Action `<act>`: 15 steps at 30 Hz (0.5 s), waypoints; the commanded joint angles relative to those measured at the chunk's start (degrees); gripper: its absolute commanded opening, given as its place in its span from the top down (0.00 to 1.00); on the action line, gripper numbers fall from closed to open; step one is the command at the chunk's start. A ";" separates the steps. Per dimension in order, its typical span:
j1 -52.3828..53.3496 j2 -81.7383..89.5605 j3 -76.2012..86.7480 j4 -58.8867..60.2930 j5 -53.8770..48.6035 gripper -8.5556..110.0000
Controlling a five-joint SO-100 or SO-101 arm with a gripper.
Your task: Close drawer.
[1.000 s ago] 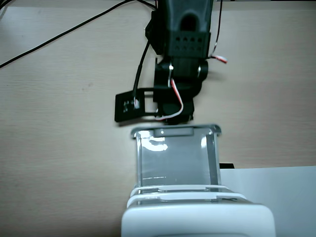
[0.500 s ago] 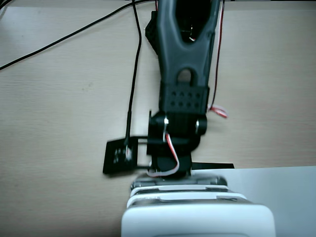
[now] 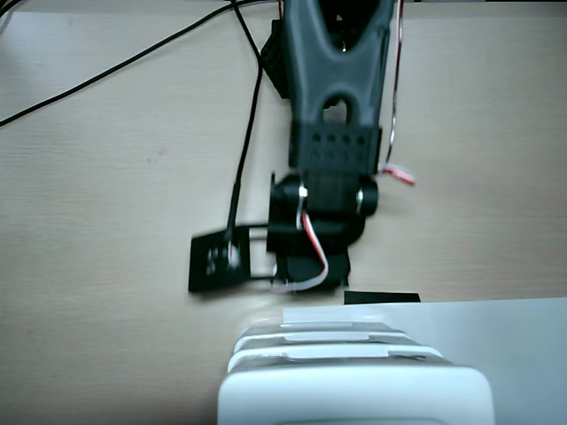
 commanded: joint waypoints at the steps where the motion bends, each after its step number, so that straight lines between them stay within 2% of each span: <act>1: 1.85 7.56 4.31 4.22 0.62 0.93; 7: 5.71 16.08 13.97 5.89 0.26 0.93; 15: 9.67 18.37 14.94 7.29 1.32 0.93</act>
